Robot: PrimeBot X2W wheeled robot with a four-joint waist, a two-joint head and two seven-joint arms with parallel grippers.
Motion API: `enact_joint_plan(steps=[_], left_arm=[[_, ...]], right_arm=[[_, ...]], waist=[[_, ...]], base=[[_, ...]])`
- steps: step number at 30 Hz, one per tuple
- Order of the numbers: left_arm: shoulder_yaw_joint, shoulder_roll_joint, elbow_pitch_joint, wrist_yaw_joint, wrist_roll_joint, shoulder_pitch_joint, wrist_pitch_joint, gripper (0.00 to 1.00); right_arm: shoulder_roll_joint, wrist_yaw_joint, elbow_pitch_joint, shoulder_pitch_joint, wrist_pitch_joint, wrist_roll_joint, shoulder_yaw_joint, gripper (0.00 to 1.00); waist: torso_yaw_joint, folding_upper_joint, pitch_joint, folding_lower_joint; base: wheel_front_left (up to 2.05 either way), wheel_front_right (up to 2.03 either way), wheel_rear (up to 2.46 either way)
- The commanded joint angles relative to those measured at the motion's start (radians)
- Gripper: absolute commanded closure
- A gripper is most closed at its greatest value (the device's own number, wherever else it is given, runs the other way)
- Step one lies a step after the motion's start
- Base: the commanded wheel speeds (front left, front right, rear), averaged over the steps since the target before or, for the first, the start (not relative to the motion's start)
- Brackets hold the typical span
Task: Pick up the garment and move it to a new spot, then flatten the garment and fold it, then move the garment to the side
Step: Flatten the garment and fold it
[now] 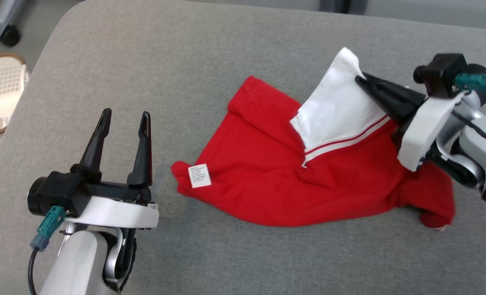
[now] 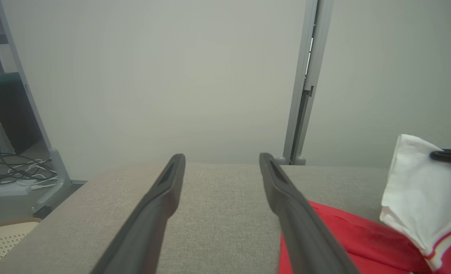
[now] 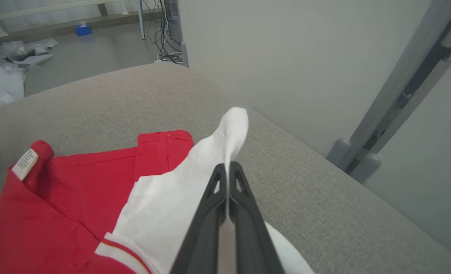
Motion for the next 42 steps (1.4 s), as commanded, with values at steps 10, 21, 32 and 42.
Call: enact_joint_plan(steps=[10, 21, 32, 42], left_arm=[[0.038, 0.051, -0.039, 0.032, -0.003, 0.073, 0.031, 0.0], [0.057, 0.083, -0.091, 0.055, -0.011, 0.106, 0.073, 0.0], [0.059, 0.101, -0.125, 0.079, -0.01, 0.139, 0.106, 0.0], [0.07, 0.113, -0.173, 0.111, -0.005, 0.193, 0.13, 0.0]], right_arm=[[-0.09, 0.0, -0.216, 0.332, -0.107, -0.081, -0.169, 1.0], [0.004, 0.0, -0.221, 0.666, -0.113, -0.133, -0.414, 1.0], [0.136, 0.0, -0.223, 0.866, -0.113, -0.193, -0.695, 0.0], [0.257, 0.0, -0.41, 1.008, -0.106, -0.404, -1.083, 0.0]], waist=[[-0.161, 0.0, -0.097, 0.0], [-0.242, 0.0, -0.105, 0.0], [-0.284, 0.0, -0.125, 0.0], [-0.324, 0.0, -0.154, 0.0]], base=[[0.0, 0.0, 0.0], [0.0, 0.0, 0.0], [0.0, 0.0, 0.0], [0.0, 0.0, 0.0]])
